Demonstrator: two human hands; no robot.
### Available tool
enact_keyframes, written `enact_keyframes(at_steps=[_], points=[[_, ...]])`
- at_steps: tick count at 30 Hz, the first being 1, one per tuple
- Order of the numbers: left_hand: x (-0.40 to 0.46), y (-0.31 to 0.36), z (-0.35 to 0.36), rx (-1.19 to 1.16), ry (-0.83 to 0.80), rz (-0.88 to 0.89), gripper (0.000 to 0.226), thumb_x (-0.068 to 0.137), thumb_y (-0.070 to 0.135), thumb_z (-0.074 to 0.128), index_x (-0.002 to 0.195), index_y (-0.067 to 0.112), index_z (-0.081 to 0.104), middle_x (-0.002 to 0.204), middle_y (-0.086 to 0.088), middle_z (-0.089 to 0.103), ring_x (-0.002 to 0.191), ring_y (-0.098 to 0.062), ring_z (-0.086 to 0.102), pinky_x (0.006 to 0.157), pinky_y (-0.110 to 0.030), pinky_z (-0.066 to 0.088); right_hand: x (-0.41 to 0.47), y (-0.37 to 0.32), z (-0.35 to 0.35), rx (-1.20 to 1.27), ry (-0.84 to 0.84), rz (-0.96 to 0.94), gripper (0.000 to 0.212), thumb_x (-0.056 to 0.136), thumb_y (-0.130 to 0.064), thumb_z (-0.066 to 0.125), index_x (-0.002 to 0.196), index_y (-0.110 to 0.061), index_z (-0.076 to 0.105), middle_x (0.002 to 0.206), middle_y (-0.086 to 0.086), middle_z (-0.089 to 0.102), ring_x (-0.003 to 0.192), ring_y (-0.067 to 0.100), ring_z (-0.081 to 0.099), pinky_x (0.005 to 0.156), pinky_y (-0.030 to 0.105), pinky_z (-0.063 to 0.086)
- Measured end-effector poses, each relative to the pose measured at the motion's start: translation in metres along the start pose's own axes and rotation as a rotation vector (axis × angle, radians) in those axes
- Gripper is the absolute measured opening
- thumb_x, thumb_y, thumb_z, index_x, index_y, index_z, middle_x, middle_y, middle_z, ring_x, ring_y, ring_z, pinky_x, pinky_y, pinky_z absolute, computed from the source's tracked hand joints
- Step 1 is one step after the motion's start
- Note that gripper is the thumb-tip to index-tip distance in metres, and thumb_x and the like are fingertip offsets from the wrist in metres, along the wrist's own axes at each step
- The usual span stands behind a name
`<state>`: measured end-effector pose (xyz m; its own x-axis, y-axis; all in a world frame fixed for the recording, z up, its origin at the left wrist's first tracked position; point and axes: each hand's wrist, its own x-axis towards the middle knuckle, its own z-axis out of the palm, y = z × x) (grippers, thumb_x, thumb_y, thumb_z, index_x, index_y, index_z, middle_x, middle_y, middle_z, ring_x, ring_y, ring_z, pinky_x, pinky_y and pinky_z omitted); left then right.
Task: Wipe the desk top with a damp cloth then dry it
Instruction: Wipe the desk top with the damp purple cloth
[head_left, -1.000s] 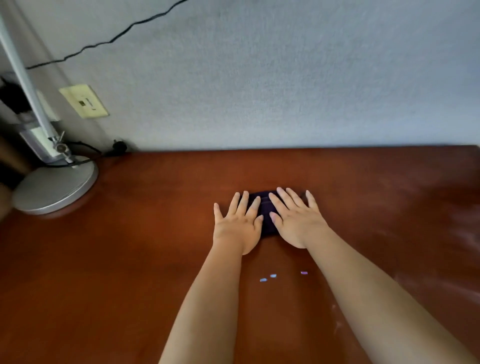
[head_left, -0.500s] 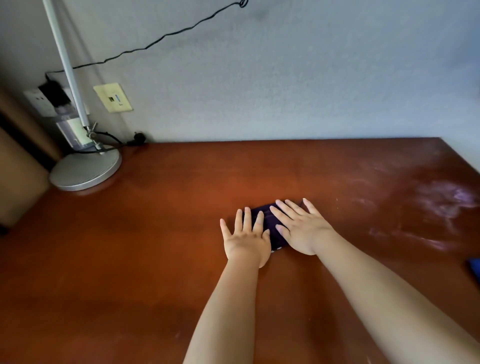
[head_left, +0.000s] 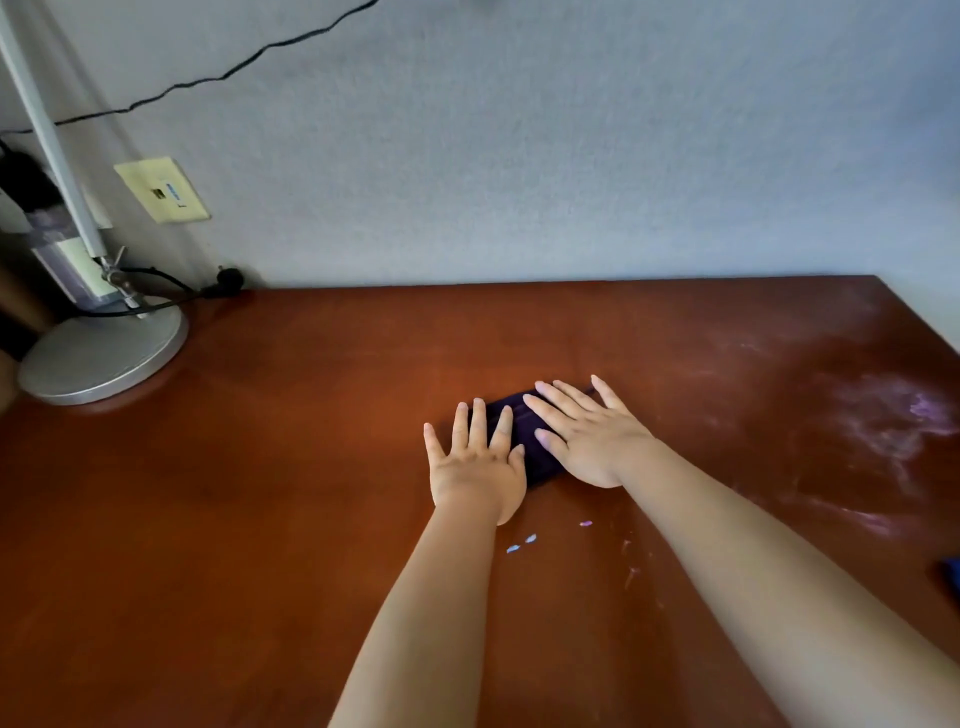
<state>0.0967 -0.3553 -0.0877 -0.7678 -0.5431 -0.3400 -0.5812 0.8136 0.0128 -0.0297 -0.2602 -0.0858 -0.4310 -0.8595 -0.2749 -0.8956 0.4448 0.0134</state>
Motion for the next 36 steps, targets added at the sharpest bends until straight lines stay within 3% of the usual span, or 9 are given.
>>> enact_keyframes(at_steps=[18,36], points=[[0.127,0.058,-0.041,0.043,0.072,0.071,0.054,0.103,0.043,0.006,0.153,0.031,-0.01,0.162,-0.001,-0.014,0.148,-0.019,-0.016,0.116,-0.056,-0.009,0.076,0.112,-0.011,0.066,0.055,0.106,0.055,0.102,-0.046,0.007,0.153,-0.029,-0.007,0.16,-0.009,-0.01,0.146,0.007,-0.011,0.117,0.044,-0.013],[0.07,0.061,-0.02,0.125,0.066,0.222,0.057,0.103,0.044,0.005,0.153,0.024,-0.013,0.161,0.002,-0.015,0.147,-0.016,-0.017,0.117,-0.055,-0.007,-0.006,0.07,0.012,0.111,0.055,0.301,0.058,0.102,-0.045,0.004,0.153,-0.021,-0.01,0.161,-0.004,-0.01,0.147,0.012,-0.011,0.117,0.045,-0.013]])
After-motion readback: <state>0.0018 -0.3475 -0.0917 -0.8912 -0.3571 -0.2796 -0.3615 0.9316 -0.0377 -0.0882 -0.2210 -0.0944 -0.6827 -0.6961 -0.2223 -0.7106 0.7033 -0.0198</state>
